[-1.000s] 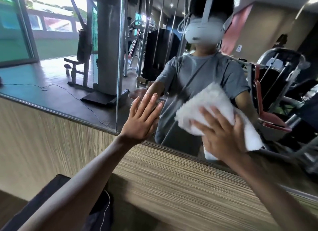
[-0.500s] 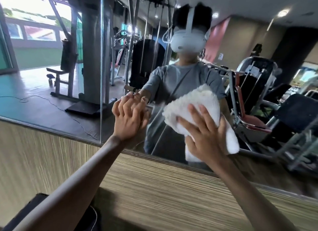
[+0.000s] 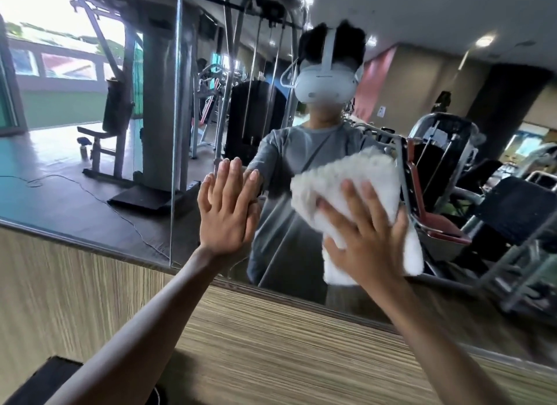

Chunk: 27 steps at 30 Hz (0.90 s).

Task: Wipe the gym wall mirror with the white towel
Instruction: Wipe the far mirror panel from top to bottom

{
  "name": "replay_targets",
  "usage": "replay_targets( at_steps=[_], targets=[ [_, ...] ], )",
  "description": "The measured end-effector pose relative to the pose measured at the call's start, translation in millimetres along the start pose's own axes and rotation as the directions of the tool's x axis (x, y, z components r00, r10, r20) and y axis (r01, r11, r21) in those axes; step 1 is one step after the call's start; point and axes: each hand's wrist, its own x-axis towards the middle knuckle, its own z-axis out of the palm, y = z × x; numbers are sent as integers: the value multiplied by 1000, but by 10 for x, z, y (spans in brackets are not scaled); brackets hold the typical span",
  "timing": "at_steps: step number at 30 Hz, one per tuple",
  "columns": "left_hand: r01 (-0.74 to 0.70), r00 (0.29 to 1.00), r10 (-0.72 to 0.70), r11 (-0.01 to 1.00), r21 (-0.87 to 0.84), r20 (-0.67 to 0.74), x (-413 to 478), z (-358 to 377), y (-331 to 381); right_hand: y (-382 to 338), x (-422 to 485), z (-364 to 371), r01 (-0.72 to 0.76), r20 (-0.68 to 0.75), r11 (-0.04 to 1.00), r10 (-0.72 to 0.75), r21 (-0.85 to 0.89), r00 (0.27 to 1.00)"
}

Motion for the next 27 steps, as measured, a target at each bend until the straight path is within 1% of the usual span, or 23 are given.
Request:
replay_targets(
  at_steps=[1, 2, 3, 4, 5, 7, 8, 9, 10, 11, 13, 15, 16, 17, 18, 20, 22, 23, 24, 25, 27],
  targets=[
    [4, 1000, -4, 1000, -3, -9, 6, -6, 2, -133, 137, -8, -119, -24, 992, 120, 42, 993],
    [5, 1000, -6, 1000, -9, -16, 11, -13, 1, -304, 233, -6, -194, -30, 977, 197, 85, 980],
    [1, 1000, -2, 1000, -13, -19, 11, -19, 0, -482, 275, 5, -209, -17, 972, 212, 109, 977],
    [-6, 1000, 6, 1000, -17, -15, 11, -26, -5, -628, 251, 32, -161, 4, 980, 161, 116, 987],
    [-13, 1000, 13, 1000, -24, -7, 13, -33, -11, -708, 180, 58, -63, 38, 992, 60, 106, 997],
    [-15, 1000, 16, 999, -39, 5, 2, -54, -37, -594, 0, 74, 162, 89, 985, -168, 66, 982],
    [-15, 1000, 15, 999, -43, 2, 3, -78, -54, -442, -68, 62, 219, 88, 974, -223, 52, 971],
    [-16, 1000, 16, 999, -48, 4, 17, -106, -76, -276, -103, 37, 231, 87, 972, -234, 45, 968],
    [-18, 1000, 19, 998, -56, 18, 50, -141, -100, -115, -98, 0, 201, 87, 979, -203, 38, 975],
    [-23, 999, 25, 998, -60, 31, 120, -177, -127, 32, -42, -34, 134, 73, 991, -135, 28, 988],
    [-40, 999, 42, 998, -50, 31, 372, -214, -160, 245, 229, -73, -36, 0, 999, 36, 14, 999],
    [-45, 999, 46, 998, -52, 21, 665, -216, -140, 249, 574, -96, -186, -56, 982, 187, 24, 981],
    [-36, 999, 37, 998, -55, 16, 794, -212, -115, 175, 722, -113, -222, -73, 975, 224, 26, 972],
    [-17, 1000, 18, 999, -52, 23, 893, -212, -85, 71, 817, -114, -222, -76, 975, 223, 25, 972],
    [6, 999, -4, 999, -37, 37, 949, -211, -58, -39, 846, -100, -189, -70, 982, 190, 27, 979],
    [23, 998, -23, 1000, 1, 59, 965, -200, -37, -187, 739, -67, -43, -34, 999, 44, 32, 998],
    [-7, 998, 5, 1000, 30, 66, 956, -189, -45, -100, 560, -42, 128, -2, 992, -128, 0, 992],
    [-18, 997, 15, 999, 39, 71, 960, -180, -53, 13, 499, -54, 181, 15, 984, -181, -8, 983],
    [-22, 997, 19, 999, 41, 72, 961, -175, -55, 137, 470, -81, 192, 33, 981, -191, -10, 981],
    [-19, 998, 16, 999, 41, 64, 958, -170, -54, 249, 490, -116, 159, 43, 987, -159, -13, 986],
    [-10, 999, 8, 999, 50, 32, 957, -161, -43, 399, 708, -185, 1, -8, 1000, -1, -25, 1000]
  ],
)
